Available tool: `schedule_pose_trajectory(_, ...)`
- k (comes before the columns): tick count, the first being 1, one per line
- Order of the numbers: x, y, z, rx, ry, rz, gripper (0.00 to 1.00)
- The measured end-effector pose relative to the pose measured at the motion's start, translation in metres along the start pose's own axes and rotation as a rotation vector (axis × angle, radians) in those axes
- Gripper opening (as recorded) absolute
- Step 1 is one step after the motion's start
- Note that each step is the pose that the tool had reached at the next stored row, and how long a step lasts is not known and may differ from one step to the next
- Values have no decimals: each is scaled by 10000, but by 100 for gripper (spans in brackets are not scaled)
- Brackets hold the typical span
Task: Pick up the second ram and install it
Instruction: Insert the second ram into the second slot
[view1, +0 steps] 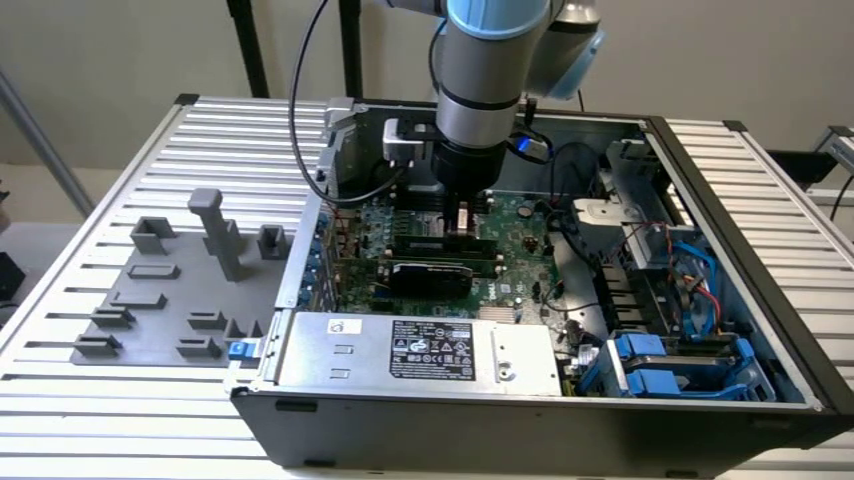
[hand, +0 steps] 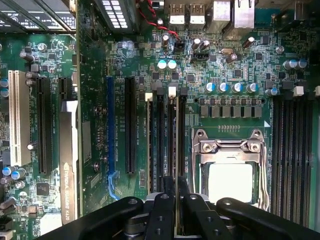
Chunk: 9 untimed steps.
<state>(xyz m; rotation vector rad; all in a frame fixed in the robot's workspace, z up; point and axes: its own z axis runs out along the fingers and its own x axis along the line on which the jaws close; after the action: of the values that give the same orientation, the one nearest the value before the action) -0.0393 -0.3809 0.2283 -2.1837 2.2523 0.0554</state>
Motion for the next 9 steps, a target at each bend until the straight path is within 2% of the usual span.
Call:
schedule_pose_trajectory(3, 0, 9, 1, 43, -3, -3, 14)
schedule_pose_trajectory(9, 3, 13, 1, 54, 0, -4, 14)
